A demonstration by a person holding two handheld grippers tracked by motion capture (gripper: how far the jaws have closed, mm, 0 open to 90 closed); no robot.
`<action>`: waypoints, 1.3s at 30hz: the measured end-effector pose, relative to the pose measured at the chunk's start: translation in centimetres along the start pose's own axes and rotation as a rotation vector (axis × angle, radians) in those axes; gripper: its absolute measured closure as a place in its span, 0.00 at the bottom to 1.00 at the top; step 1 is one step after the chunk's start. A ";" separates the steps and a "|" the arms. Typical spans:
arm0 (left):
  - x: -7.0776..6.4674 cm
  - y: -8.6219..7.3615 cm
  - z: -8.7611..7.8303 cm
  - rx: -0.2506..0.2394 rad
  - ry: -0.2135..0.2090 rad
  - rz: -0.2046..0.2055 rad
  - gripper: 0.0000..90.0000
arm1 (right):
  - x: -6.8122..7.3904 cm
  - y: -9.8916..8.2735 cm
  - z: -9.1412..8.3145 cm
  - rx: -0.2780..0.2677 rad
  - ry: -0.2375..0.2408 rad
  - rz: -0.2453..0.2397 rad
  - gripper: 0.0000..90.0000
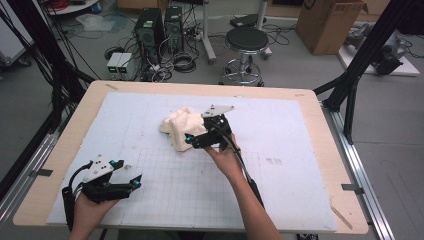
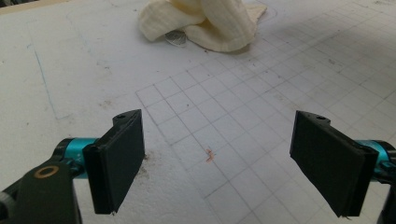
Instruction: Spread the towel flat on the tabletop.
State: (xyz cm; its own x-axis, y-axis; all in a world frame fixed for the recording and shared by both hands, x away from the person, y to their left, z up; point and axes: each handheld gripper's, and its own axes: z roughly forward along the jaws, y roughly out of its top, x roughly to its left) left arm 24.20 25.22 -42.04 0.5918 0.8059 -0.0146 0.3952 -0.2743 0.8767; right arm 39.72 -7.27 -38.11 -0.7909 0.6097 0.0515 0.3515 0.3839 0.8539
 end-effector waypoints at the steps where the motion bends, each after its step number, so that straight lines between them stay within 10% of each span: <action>1: 0.0 0.0 0.0 0.000 0.002 0.002 0.20 | 0.0 0.3 0.4 0.007 -0.006 -0.001 0.09; 8: 0.0 0.0 0.0 -0.007 0.001 -0.005 0.20 | 0.4 1.5 3.4 0.037 -0.010 -0.006 0.09; 23: 0.2 0.0 -0.1 -0.007 -0.002 -0.004 0.20 | -0.6 -0.2 8.3 0.137 -0.043 0.015 0.45; 33: 0.2 0.0 -0.1 -0.008 -0.002 -0.005 0.20 | -1.0 -0.7 8.9 0.181 -0.043 0.014 0.81; 39: 0.3 -0.1 -0.2 -0.008 0.001 -0.005 0.20 | -1.2 -0.2 8.0 0.175 -0.033 0.018 0.85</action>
State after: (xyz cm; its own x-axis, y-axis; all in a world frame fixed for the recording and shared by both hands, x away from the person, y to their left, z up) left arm 24.25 25.59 -42.03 0.5894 0.8077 -0.0185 0.3927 -0.2664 0.8802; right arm 44.63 -2.55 -42.49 -0.7682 0.6385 0.0466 0.4496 0.4862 0.7493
